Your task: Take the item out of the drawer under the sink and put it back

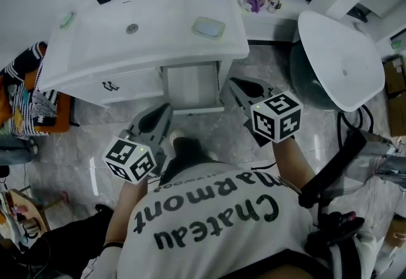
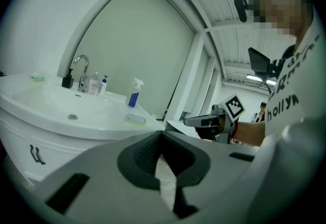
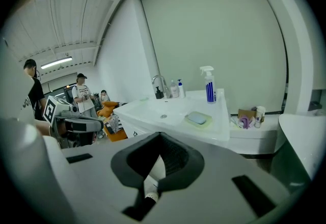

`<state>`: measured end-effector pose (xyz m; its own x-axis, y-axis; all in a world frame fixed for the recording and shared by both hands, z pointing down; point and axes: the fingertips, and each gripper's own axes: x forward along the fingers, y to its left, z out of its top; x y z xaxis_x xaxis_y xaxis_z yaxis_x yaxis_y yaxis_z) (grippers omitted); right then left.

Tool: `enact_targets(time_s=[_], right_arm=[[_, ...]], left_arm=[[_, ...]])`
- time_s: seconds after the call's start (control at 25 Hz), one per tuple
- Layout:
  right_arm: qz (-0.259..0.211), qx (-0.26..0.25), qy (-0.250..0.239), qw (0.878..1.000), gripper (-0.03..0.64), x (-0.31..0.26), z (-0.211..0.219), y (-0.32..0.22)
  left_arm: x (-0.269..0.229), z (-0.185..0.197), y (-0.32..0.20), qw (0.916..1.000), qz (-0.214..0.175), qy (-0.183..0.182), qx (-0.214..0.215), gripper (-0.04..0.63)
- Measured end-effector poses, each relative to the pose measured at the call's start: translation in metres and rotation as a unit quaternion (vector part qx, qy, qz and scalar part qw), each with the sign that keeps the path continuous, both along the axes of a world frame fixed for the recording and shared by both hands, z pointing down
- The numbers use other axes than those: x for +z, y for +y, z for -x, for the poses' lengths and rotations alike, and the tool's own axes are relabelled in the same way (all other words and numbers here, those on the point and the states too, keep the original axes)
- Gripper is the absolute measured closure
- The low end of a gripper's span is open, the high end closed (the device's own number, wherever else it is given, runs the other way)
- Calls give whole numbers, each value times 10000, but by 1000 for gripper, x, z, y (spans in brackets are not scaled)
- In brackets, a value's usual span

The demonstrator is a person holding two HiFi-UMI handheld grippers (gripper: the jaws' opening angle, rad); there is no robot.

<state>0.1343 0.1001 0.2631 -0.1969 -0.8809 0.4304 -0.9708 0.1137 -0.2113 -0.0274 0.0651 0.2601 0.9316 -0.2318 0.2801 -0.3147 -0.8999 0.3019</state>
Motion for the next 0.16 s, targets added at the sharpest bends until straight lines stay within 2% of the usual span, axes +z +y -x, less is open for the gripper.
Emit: enact_targets(time_s=[0.16], right_arm=[[10, -2, 43, 10000, 606, 0, 0, 1]], left_arm=[[0, 0, 0, 10000, -4, -8, 4, 598]])
